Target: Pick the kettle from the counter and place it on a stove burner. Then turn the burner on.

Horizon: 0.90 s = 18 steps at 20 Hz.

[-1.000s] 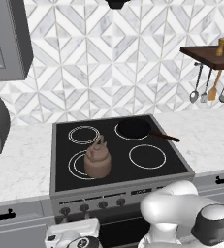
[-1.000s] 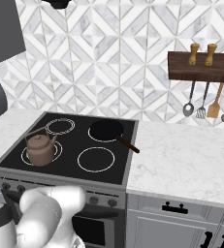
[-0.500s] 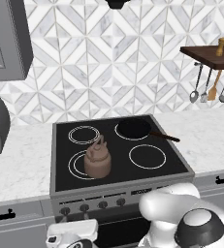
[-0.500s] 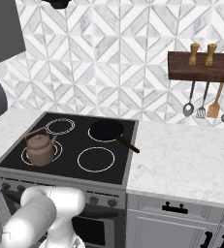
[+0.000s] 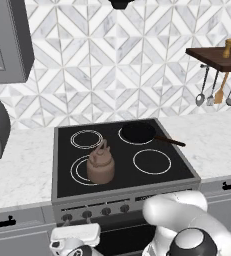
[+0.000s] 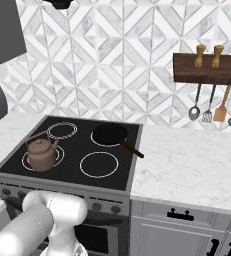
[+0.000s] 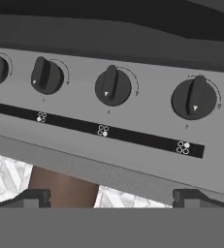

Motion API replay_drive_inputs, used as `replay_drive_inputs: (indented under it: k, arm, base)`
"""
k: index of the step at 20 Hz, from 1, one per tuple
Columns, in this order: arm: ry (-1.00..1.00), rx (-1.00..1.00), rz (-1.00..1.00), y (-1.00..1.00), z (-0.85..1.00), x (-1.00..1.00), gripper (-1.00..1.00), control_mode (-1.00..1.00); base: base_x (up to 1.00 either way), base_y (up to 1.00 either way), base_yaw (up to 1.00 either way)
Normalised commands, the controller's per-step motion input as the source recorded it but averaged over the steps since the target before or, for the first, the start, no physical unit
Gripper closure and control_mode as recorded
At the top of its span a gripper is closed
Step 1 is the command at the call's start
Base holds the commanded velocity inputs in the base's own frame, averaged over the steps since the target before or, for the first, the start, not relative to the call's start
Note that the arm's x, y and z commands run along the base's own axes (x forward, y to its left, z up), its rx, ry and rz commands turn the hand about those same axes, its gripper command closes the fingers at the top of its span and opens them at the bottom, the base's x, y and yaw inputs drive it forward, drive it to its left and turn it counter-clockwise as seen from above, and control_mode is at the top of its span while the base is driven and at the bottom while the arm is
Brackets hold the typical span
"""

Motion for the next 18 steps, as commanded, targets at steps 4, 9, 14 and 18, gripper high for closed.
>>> replay_drive_inputs:
  k: [4, 9, 14, 18]
  arm:
    - [-0.08, 0.00, 0.00, 0.06, -0.24, 0.12, -1.00, -1.00]
    - [-0.06, -0.01, 0.00, 0.23, -0.31, 0.02, -1.00, -1.00]
    - [-0.03, -0.01, 0.00, 0.10, -0.01, 0.25, -1.00, -1.00]
    - [-0.02, -0.05, 0.00, 0.11, -0.23, 0.26, -1.00, -1.00]
  base:
    - [0.00, 0.00, 0.00]
    - [0.00, 0.00, 0.00]
    - [0.00, 0.00, 0.00]
    - [0.00, 0.00, 0.00]
